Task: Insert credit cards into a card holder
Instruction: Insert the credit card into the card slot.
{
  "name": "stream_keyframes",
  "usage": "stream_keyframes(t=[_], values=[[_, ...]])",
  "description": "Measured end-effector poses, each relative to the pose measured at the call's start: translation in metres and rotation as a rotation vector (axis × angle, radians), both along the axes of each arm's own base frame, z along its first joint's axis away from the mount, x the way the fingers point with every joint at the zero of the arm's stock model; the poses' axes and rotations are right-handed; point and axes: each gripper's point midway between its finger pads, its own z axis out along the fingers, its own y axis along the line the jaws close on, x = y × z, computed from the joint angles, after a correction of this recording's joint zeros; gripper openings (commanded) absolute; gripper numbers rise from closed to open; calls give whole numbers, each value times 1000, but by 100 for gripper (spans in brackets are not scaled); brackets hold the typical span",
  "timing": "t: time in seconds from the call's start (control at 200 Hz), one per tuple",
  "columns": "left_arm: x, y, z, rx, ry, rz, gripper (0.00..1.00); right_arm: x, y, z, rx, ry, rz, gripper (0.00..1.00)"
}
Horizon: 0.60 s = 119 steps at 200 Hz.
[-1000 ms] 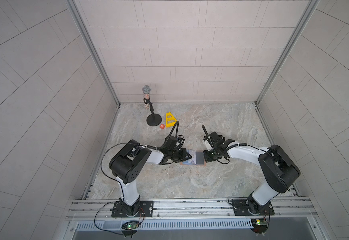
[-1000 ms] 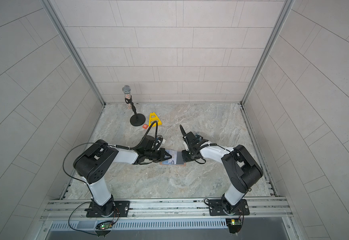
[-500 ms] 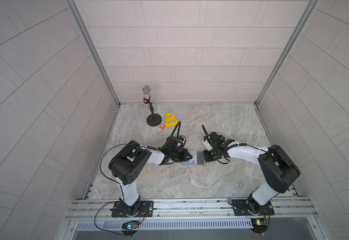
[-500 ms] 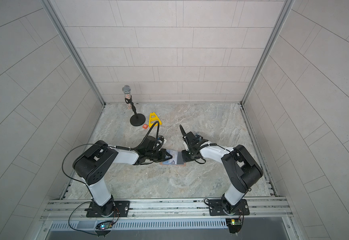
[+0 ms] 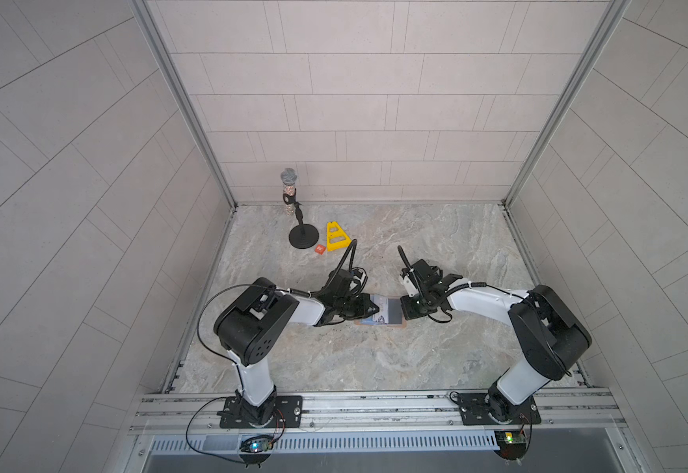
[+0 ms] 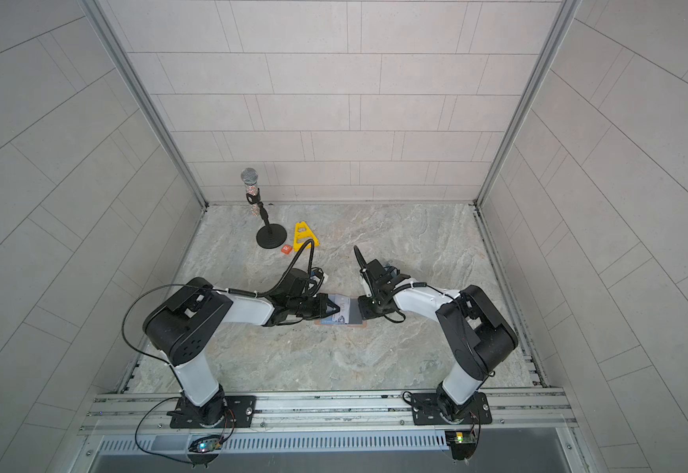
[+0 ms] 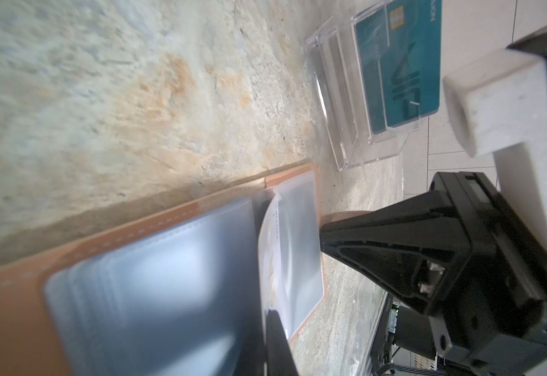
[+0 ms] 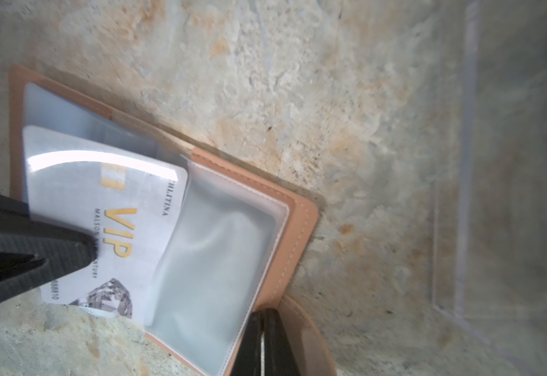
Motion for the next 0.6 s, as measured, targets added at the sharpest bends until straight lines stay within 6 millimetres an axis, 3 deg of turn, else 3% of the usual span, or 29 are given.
stream_keyframes(t=[0.596], values=[[-4,3,0,10,42,21,0,0,0,0,0,1,0,6]])
